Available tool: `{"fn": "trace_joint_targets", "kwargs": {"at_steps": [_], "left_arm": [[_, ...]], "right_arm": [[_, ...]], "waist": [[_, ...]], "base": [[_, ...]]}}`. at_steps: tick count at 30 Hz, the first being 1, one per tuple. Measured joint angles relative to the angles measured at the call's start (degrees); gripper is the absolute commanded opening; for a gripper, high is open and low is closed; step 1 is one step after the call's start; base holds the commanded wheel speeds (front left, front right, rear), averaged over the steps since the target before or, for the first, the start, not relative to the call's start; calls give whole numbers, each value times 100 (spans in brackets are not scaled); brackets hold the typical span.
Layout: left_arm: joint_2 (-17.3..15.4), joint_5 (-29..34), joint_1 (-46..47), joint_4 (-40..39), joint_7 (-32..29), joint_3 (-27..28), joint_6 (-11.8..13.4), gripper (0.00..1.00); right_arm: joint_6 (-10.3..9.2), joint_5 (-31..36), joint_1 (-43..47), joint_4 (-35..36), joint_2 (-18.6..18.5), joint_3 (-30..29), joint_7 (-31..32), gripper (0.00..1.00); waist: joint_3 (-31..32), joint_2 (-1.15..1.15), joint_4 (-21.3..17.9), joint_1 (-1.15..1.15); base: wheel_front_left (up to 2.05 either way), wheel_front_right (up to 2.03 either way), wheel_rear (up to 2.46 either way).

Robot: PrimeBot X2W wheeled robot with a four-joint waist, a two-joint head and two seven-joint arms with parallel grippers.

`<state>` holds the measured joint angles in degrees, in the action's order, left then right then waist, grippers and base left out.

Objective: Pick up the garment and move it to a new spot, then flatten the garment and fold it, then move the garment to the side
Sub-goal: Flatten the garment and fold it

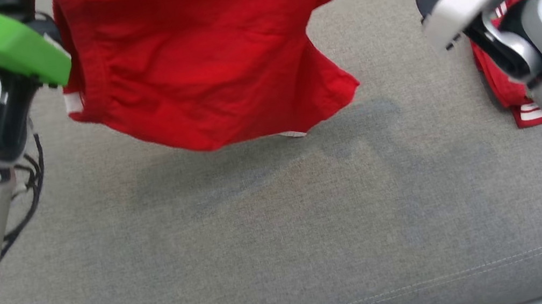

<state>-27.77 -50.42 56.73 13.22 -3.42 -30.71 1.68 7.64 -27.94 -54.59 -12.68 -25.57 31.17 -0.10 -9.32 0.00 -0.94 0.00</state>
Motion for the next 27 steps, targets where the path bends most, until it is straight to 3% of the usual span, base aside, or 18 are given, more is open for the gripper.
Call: {"fn": "trace_joint_targets", "kwargs": {"at_steps": [6,10,14,19,27], "left_arm": [[383,334,1000,1419,489,-64,-242,0],[606,546,1479,2109,931,-111,-357,0],[812,929,2069,2876,1584,-208,-472,0],[1010,1089,2582,3561,1814,-92,-631,0],[1339,983,2147,4292,1845,9,-881,0]], "right_arm": [[0,-1,-1315,-1615,514,499,-523,0],[13,152,-1924,-2499,802,445,-1035,0],[38,862,-2771,-3414,1099,98,-1456,0],[36,1525,-3248,-3716,1512,-563,-1496,0],[-1,1882,-2622,-3639,1795,-676,-1495,0]], "waist": [[-314,0,-35,0],[-495,0,-42,0],[-752,0,-27,0],[-1159,0,2,0],[-1896,0,39,1]], "base": [[0,0,0],[0,0,0],[0,0,0],[0,0,0],[0,0,0]]}}
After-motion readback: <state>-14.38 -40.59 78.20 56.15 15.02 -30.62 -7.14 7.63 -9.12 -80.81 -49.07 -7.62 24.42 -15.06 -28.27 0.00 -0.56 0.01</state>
